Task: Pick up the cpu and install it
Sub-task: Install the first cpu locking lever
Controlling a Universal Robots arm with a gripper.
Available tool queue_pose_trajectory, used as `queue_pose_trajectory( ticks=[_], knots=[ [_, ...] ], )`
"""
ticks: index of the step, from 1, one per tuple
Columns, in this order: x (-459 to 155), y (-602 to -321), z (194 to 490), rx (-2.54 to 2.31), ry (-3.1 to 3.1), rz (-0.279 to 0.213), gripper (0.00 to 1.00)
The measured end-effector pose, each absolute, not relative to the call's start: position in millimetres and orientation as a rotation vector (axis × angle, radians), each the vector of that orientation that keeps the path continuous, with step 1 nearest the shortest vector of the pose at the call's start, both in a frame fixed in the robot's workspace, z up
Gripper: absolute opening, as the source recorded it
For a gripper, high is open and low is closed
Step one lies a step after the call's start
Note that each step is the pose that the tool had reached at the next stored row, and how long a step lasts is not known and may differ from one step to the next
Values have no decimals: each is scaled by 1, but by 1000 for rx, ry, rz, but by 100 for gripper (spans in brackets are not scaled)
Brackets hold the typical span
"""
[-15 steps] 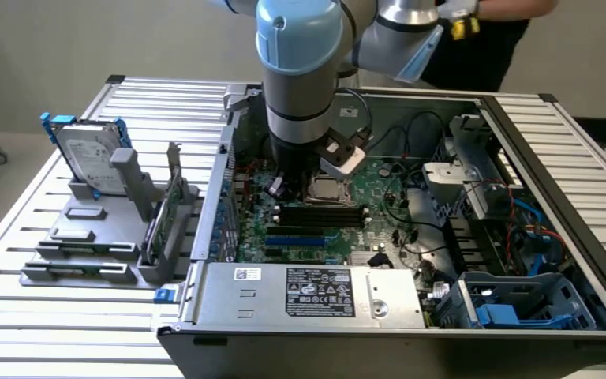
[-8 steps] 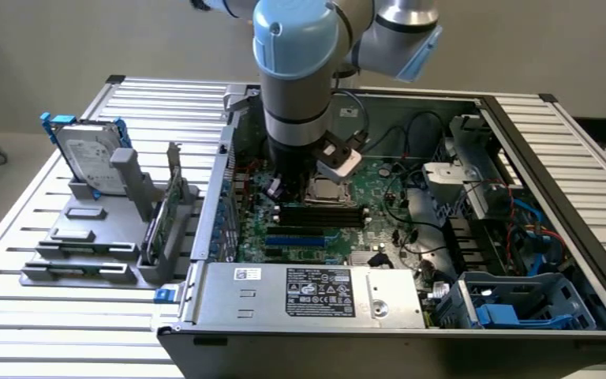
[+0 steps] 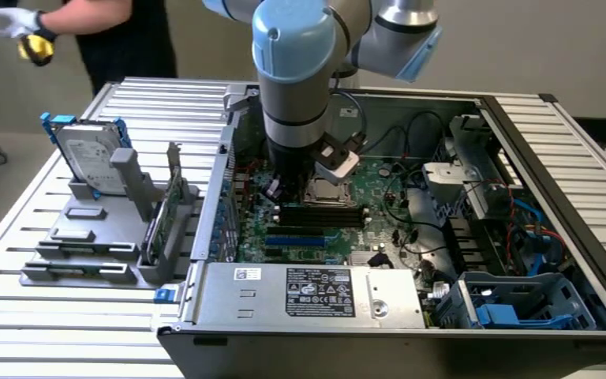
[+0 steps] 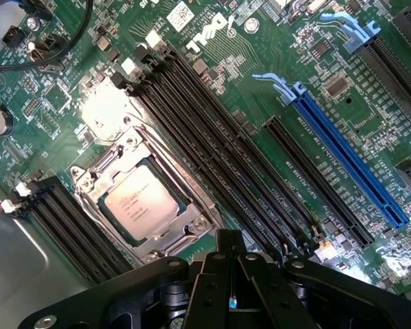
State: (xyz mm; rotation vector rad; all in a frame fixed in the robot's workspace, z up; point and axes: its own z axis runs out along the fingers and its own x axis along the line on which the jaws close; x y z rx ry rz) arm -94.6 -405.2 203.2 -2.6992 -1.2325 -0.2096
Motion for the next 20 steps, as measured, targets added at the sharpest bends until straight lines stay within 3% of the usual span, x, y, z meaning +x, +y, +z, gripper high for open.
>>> queue_pose_trajectory(
  ticks=[20],
  knots=[
    [-96, -402, 197, -2707, -1217, -211, 11]
  ],
)
